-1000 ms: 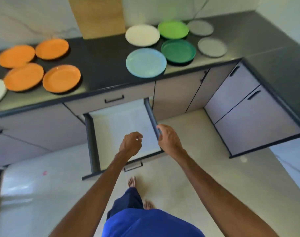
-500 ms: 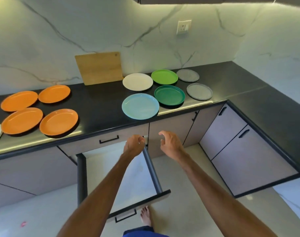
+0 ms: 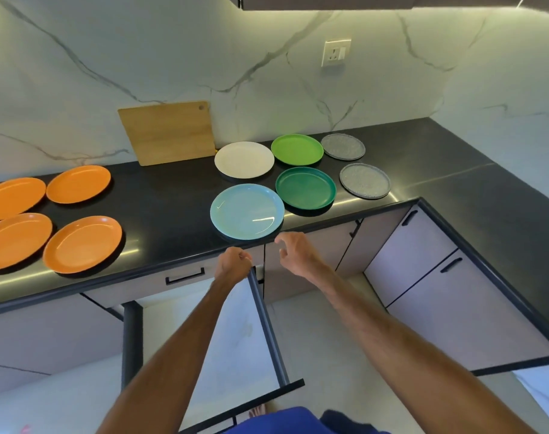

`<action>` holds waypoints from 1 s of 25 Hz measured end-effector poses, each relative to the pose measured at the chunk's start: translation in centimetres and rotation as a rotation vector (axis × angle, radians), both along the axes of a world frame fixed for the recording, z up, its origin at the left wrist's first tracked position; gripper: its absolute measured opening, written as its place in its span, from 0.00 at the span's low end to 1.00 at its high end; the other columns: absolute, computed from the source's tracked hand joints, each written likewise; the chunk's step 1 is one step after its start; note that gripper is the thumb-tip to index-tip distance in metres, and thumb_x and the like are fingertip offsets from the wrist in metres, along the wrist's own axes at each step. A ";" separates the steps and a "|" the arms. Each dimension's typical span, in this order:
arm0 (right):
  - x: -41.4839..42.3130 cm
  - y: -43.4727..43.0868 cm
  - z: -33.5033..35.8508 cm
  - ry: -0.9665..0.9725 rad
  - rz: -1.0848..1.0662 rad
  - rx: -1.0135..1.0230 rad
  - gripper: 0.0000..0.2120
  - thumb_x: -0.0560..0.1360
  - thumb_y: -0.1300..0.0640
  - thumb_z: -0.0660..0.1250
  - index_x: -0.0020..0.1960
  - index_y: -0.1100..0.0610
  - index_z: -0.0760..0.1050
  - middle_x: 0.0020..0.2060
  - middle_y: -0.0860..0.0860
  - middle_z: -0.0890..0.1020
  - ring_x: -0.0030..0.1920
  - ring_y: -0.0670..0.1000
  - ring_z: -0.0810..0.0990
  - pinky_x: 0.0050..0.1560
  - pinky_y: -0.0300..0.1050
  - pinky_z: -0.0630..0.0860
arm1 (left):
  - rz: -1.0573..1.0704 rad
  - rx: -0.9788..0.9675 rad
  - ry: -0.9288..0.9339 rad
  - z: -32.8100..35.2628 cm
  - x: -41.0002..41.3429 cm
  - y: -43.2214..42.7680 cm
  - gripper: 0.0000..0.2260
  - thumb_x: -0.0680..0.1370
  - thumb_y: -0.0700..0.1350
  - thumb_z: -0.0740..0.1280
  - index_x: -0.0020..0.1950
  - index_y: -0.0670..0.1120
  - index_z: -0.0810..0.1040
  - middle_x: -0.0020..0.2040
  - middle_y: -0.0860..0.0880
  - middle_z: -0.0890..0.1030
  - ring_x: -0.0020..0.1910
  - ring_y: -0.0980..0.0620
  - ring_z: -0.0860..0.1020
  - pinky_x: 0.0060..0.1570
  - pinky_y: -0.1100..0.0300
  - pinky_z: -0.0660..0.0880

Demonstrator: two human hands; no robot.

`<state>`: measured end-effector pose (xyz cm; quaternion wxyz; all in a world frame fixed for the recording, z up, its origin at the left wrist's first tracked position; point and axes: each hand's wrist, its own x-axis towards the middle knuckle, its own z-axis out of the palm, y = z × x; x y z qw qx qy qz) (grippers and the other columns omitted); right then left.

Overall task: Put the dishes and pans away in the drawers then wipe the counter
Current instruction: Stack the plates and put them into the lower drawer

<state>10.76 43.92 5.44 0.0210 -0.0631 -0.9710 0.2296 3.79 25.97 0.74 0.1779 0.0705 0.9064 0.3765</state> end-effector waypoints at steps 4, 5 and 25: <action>-2.8 2.2 -0.8 0.002 0.000 -0.034 0.16 0.77 0.67 0.68 0.64 0.62 0.78 0.56 0.58 0.84 0.52 0.54 0.84 0.53 0.49 0.84 | 0.052 -0.030 0.003 -0.4 -1.4 1.4 0.11 0.75 0.33 0.62 0.39 0.36 0.83 0.38 0.37 0.84 0.39 0.42 0.84 0.44 0.48 0.83; -3.4 2.7 -0.9 0.003 0.004 -0.039 0.16 0.77 0.67 0.68 0.64 0.62 0.79 0.56 0.58 0.84 0.52 0.54 0.84 0.53 0.49 0.84 | 0.072 -0.038 0.004 -0.5 -1.6 1.8 0.11 0.76 0.33 0.62 0.39 0.36 0.84 0.38 0.37 0.84 0.39 0.42 0.84 0.42 0.49 0.83; -13.4 10.5 -5.3 -0.154 0.116 -0.186 0.14 0.76 0.65 0.68 0.60 0.60 0.82 0.54 0.56 0.85 0.53 0.54 0.85 0.54 0.52 0.84 | 0.518 -0.229 -0.168 -2.6 -5.0 5.1 0.09 0.75 0.41 0.71 0.35 0.43 0.84 0.31 0.47 0.83 0.32 0.48 0.84 0.42 0.49 0.85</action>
